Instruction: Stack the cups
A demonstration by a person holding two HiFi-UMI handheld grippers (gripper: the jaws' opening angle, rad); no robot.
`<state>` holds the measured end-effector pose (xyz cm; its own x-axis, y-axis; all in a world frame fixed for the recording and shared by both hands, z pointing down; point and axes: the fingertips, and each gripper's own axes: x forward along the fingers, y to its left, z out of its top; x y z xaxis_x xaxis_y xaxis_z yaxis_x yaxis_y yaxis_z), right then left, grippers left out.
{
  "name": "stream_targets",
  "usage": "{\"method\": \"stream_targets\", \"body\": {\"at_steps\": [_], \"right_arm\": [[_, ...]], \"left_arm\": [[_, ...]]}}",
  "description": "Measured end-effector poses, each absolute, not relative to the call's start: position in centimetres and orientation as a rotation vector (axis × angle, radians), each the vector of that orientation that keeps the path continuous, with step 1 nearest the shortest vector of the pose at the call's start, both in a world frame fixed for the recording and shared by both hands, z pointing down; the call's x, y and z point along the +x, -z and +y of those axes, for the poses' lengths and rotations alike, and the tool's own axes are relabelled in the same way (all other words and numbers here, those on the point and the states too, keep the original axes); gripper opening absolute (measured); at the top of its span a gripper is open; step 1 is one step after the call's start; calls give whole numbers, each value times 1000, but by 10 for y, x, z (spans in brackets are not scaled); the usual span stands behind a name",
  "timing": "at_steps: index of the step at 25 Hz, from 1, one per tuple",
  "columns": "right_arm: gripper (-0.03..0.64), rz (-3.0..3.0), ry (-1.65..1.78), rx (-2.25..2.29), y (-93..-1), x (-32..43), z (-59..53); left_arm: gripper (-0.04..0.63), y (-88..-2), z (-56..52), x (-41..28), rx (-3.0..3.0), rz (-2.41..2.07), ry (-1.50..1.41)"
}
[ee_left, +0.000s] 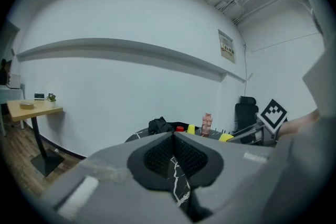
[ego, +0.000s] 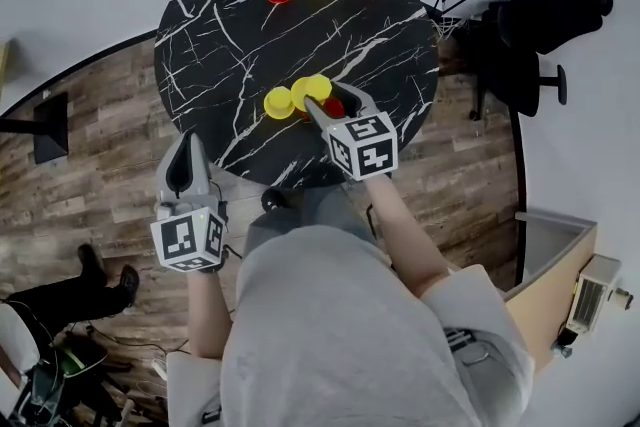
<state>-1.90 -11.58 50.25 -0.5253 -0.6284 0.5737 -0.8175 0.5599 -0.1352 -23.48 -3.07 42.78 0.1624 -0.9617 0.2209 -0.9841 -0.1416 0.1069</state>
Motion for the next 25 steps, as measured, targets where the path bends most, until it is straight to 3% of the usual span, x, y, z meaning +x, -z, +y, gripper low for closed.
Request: {"method": "stream_targets", "body": {"at_steps": [25], "right_arm": [[239, -2317, -529, 1136, -513, -40, -120]], "left_arm": [[6, -435, -19, -262, 2161, -1932, -135]]}}
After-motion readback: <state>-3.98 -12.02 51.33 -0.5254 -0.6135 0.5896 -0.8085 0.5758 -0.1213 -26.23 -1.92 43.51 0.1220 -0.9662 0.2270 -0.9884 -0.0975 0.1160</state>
